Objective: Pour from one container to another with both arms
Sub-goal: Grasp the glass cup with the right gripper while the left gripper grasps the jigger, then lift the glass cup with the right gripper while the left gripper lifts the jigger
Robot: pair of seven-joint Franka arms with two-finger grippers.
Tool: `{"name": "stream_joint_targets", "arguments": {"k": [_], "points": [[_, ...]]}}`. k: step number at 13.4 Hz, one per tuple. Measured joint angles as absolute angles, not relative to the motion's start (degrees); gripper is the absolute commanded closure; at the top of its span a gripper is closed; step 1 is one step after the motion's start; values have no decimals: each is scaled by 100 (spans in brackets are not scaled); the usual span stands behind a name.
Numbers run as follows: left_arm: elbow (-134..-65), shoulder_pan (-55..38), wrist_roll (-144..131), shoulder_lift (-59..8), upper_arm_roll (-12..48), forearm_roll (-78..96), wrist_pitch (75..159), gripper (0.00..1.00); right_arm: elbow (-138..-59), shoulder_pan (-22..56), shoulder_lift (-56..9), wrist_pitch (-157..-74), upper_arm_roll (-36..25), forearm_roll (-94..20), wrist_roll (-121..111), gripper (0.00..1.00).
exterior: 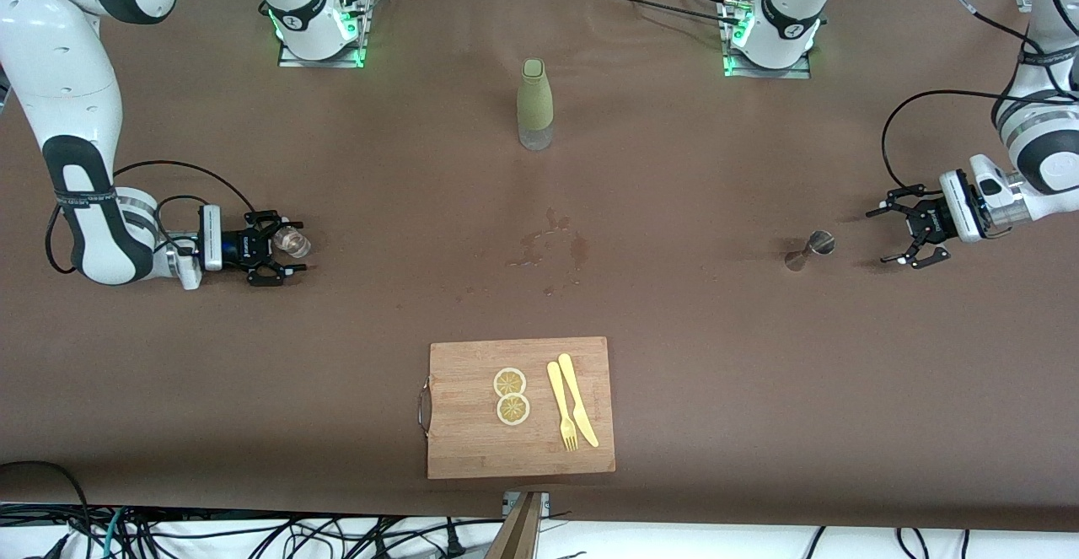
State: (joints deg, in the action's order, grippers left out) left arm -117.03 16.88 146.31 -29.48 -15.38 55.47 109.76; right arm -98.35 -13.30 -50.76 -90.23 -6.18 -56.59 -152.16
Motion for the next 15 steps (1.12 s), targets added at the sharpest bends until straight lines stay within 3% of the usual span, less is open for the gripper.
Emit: {"name": "stream_joint_targets", "arguments": {"k": [1,2,4,6,10,15], "points": [[-11704,1689,15052,-3092,-1583,5892,10825,0,-9835,-1329,-5080,-8990,-618,-5659,-15226,58],[-11702,1688,15453,-3249,-1596,6192,10683,0,-9835,-1329,-5082,-8969,-618,-5659,-15229,65],[-11688,1667,15808,-3549,-1586,6594,10295,0,-9835,-1330,-5083,-8957,-618,-5660,-15232,69],[-11649,1581,15908,-3835,-1572,6903,9910,0,-9834,-1331,-5088,-8949,-618,-5661,-15232,82],[-11485,1380,15965,-4309,-1572,7112,9315,0,-9829,-1333,-5092,-8800,-618,-5662,-15204,83],[-11342,1376,16222,-4393,-1607,7392,8967,1,-9598,-1331,-5092,-8423,-539,-5799,-14804,88]]}}
